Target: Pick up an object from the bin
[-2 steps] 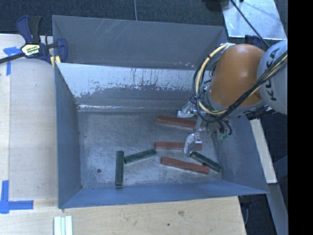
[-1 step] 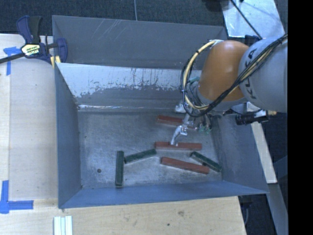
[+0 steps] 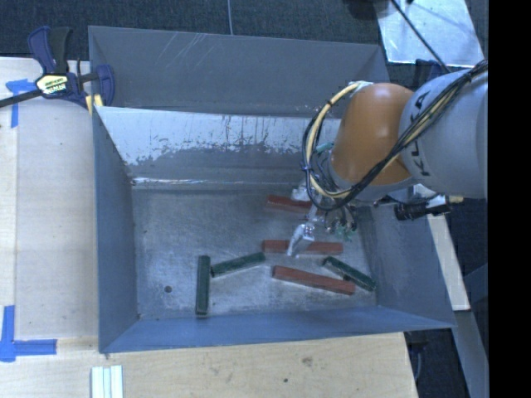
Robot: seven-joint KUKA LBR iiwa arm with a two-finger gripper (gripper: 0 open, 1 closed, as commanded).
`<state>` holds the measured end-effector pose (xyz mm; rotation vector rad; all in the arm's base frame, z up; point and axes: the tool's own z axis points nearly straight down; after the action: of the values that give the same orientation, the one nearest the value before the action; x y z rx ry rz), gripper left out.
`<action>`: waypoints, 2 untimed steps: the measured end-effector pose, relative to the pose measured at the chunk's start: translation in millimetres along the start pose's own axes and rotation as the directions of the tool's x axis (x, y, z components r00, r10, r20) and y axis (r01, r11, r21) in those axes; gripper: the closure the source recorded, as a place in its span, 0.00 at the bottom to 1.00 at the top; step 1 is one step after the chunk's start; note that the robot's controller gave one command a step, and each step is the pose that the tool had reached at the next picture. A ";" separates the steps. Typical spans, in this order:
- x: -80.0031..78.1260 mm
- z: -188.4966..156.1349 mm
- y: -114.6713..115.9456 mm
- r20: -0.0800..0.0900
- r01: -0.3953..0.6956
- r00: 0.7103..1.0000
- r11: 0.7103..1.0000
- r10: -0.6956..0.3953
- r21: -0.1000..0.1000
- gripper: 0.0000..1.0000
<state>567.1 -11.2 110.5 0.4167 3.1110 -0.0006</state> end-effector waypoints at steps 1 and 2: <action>12.6 22.3 6.7 0.016 -0.196 0.980 0.981 0.196 -0.010 0.00; 24.9 31.3 2.4 0.030 -0.177 0.984 0.984 0.177 -0.011 1.00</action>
Offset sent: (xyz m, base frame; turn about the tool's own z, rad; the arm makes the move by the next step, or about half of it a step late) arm -0.0328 0.0108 -0.0405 0.1759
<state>543.9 -2.4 79.1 0.6844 3.0312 0.0068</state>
